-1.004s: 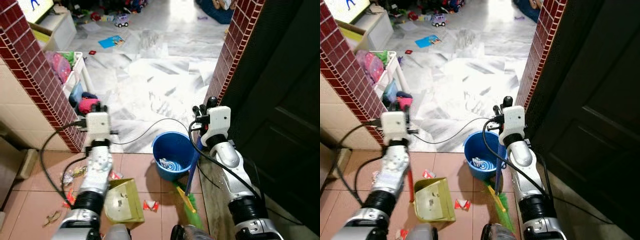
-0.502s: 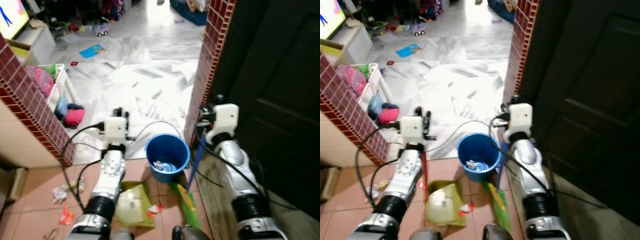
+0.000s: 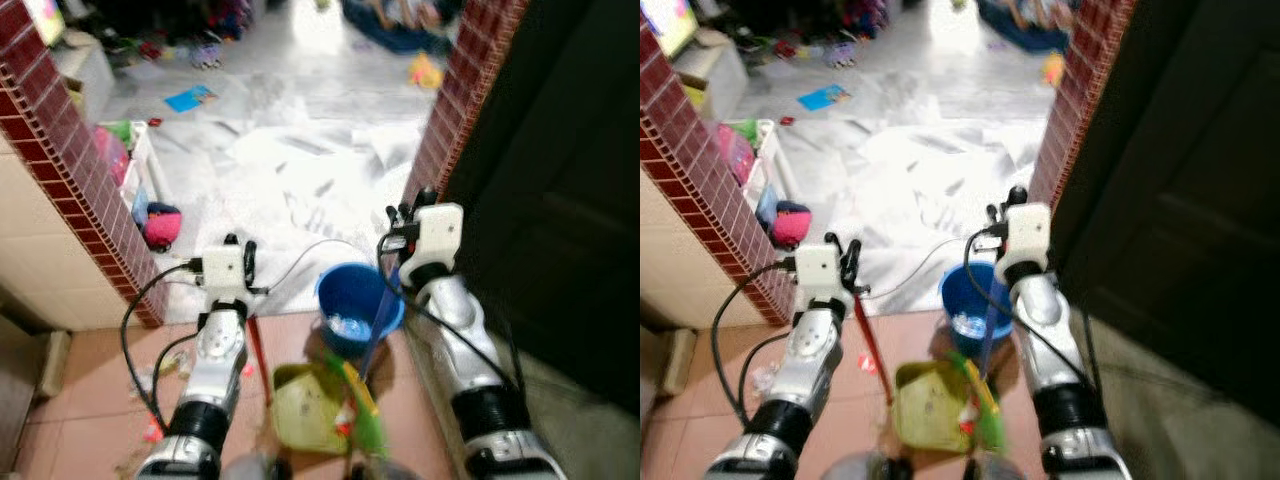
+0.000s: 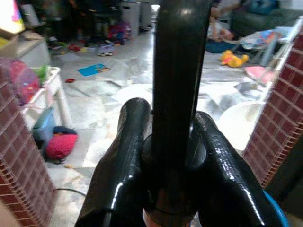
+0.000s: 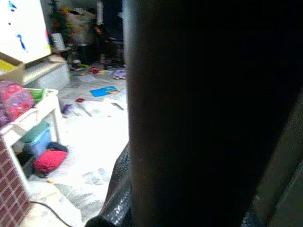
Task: Sweep floor
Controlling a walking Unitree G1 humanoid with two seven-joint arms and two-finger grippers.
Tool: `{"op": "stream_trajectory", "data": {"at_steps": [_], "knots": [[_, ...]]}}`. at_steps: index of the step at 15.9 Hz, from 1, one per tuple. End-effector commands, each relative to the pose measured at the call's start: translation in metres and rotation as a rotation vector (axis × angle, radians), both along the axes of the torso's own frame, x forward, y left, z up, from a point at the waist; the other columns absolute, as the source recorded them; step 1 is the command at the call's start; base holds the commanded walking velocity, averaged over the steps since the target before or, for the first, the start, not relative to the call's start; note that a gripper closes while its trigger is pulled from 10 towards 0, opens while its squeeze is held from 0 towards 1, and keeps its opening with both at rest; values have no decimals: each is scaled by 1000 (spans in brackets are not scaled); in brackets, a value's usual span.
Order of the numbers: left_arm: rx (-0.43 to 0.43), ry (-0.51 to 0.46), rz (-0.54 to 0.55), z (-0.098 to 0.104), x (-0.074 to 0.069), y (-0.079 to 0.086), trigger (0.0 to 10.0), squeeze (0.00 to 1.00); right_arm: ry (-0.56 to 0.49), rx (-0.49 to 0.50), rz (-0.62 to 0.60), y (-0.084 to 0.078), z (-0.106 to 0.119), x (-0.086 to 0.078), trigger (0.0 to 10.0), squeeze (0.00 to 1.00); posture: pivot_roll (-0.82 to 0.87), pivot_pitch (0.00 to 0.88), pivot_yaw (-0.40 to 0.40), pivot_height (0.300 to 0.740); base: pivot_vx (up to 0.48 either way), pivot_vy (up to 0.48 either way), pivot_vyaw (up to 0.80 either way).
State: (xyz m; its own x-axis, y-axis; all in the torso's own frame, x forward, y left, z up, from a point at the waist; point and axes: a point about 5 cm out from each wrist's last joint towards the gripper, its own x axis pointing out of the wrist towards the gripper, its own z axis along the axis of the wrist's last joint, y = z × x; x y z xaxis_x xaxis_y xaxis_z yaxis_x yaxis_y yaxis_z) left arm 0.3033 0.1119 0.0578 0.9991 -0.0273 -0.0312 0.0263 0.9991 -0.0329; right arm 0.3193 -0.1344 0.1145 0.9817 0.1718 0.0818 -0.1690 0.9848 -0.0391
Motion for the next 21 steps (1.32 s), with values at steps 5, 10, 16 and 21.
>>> {"op": "stream_trajectory", "data": {"at_steps": [5,10,16,21], "knots": [[36,25,-120,-3,-4,-9,10000,0,-5,-35,-32,-5,1,3,10000,0,-12,0,-5,740,0,0,0],[52,56,-165,-7,-5,-13,10000,0,3,-91,-90,-6,0,7,10000,0,-10,0,3,740,0,0,0],[88,174,-242,-21,-9,-30,10000,0,156,84,-191,-7,-15,13,10000,0,-12,0,8,740,0,0,0],[83,107,-91,-9,-2,-17,10000,0,162,310,-167,3,0,24,10000,0,-13,0,6,740,0,0,0]]}}
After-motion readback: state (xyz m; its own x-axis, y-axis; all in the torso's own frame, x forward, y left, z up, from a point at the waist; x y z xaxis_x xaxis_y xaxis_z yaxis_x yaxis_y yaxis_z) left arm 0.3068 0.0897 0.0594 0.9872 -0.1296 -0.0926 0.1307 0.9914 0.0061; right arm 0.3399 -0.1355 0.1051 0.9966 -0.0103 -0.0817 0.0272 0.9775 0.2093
